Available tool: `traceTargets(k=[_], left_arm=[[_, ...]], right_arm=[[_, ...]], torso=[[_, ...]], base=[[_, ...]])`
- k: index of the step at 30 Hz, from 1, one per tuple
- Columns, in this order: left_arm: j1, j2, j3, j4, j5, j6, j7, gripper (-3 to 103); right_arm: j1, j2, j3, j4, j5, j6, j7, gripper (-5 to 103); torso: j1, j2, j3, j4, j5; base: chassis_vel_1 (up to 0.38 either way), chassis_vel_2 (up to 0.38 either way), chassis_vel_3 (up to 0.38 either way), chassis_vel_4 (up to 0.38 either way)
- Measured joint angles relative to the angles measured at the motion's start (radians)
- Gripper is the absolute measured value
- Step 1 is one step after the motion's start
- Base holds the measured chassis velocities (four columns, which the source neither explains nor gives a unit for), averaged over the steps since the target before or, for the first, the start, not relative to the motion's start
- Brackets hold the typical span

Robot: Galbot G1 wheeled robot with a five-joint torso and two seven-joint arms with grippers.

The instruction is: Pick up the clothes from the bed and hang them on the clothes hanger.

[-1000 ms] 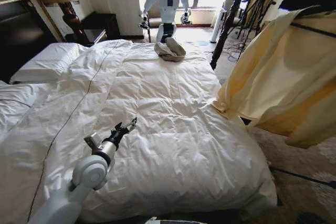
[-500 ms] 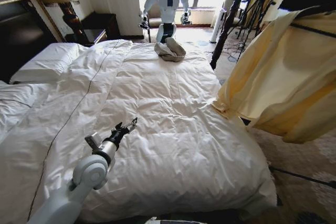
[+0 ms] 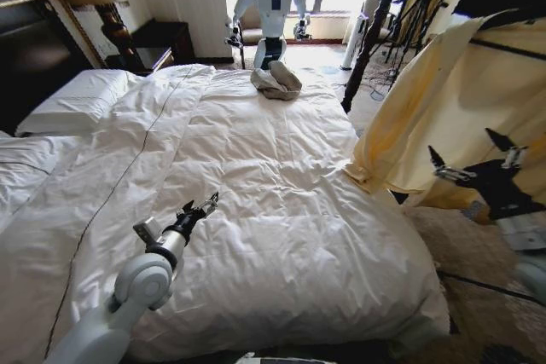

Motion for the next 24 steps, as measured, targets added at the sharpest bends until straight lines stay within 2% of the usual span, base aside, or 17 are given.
traceTargets(k=[1, 4, 6, 9, 12, 15, 17, 19, 22, 24], left_arm=[[0.004, 0.003, -0.005, 0.000, 0.000, 0.001, -0.002, 100], [0.010, 0.008, -0.015, 0.000, -0.001, 0.002, -0.004, 100], [0.014, 0.014, -0.021, 0.002, -0.002, 0.003, -0.005, 100], [0.012, 0.020, -0.029, 0.004, -0.008, 0.003, -0.006, 100], [0.006, 0.021, -0.027, 0.002, -0.011, 0.005, -0.010, 100], [0.004, 0.023, -0.026, -0.001, -0.014, 0.006, -0.012, 100], [0.003, 0.024, -0.026, -0.001, -0.014, 0.006, -0.012, 100], [0.001, 0.023, -0.026, -0.001, -0.014, 0.006, -0.012, 100], [0.001, 0.016, -0.024, -0.004, -0.014, 0.006, -0.012, 100], [0.012, 0.011, -0.024, -0.016, -0.010, 0.006, -0.012, 100]], right_arm=[[0.066, -0.008, -0.070, -0.019, -0.015, -0.001, 0.011, 100], [0.112, -0.014, -0.110, -0.026, -0.017, -0.010, 0.018, 100], [0.115, -0.014, -0.109, -0.024, -0.013, -0.016, 0.016, 100], [0.090, -0.006, -0.085, -0.021, -0.008, -0.016, -0.006, 100], [0.081, -0.003, -0.069, -0.010, -0.003, -0.019, -0.008, 100], [0.018, -0.003, -0.005, 0.021, 0.000, -0.024, -0.028, 100], [-0.078, -0.009, 0.082, 0.045, -0.001, -0.020, -0.075, 100], [-0.119, -0.013, 0.120, 0.050, -0.009, -0.008, -0.100, 100], [-0.115, -0.026, 0.092, 0.050, -0.033, 0.001, -0.094, 100], [-0.061, -0.046, 0.014, 0.048, -0.071, 0.001, -0.062, 100]], torso=[[0.000, 0.000, 0.000, 0.0002, 0.0007], [0.000, 0.000, 0.000, 0.0004, 0.0005], [0.000, 0.000, 0.000, 0.0001, -0.0005], [0.000, 0.000, 0.000, -0.0007, -0.0001], [0.000, 0.000, 0.000, -0.0003, 0.0010], [0.000, 0.000, 0.000, 0.0000, 0.0003], [0.000, 0.000, 0.000, -0.0006, -0.0001], [0.000, 0.000, 0.000, -0.0008, -0.0001], [0.000, 0.000, 0.000, -0.0010, 0.0003], [0.000, 0.000, 0.000, -0.0001, 0.0009]], base=[[0.000, 0.000, 0.000, 0.000], [0.000, 0.000, 0.000, 0.000], [0.000, 0.000, 0.000, 0.000], [0.000, 0.000, 0.000, 0.000], [0.000, 0.000, 0.000, 0.000], [0.000, 0.000, 0.000, 0.000], [0.000, 0.000, 0.000, 0.000], [0.000, 0.000, 0.000, 0.000], [0.000, 0.000, 0.000, 0.000], [0.000, 0.000, 0.000, 0.000]])
